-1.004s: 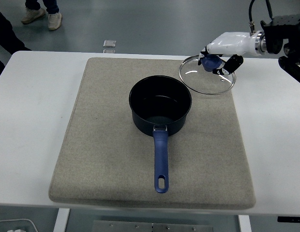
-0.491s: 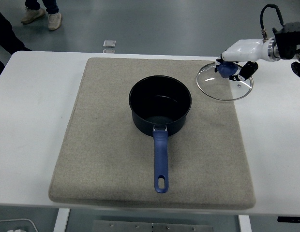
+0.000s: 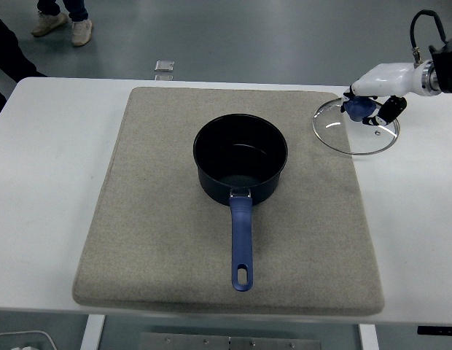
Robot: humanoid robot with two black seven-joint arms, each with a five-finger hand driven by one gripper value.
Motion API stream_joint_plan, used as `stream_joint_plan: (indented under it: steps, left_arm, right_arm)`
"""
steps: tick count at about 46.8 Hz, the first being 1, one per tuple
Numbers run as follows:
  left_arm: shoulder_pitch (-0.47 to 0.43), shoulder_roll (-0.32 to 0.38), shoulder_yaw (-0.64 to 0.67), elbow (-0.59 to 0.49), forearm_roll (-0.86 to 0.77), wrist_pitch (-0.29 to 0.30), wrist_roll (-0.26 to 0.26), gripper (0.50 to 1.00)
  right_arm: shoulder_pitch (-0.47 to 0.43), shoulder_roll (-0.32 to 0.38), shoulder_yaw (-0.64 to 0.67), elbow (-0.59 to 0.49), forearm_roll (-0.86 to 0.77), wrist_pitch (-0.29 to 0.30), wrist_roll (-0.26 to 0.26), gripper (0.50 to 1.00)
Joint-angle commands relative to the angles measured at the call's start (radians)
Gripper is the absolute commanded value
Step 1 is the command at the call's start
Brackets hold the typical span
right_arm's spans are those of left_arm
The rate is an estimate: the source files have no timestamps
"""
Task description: Lift the pot lid and place it to the right of the pot.
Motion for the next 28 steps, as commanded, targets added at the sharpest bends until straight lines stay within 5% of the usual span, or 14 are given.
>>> stream_joint_plan:
  steps: [1, 28]
  left_arm:
    - [0.001, 0.0, 0.0, 0.0, 0.0, 0.0, 0.0, 1.0]
    - [0.001, 0.0, 0.0, 0.0, 0.0, 0.0, 0.0, 1.0]
  right_arm:
    - [-0.012, -0.009, 0.001, 0.002, 0.0, 0.003, 0.0, 0.5]
    - [-0.029, -0.052, -0.002, 0.104, 0.052, 0.005, 0.0, 0.5]
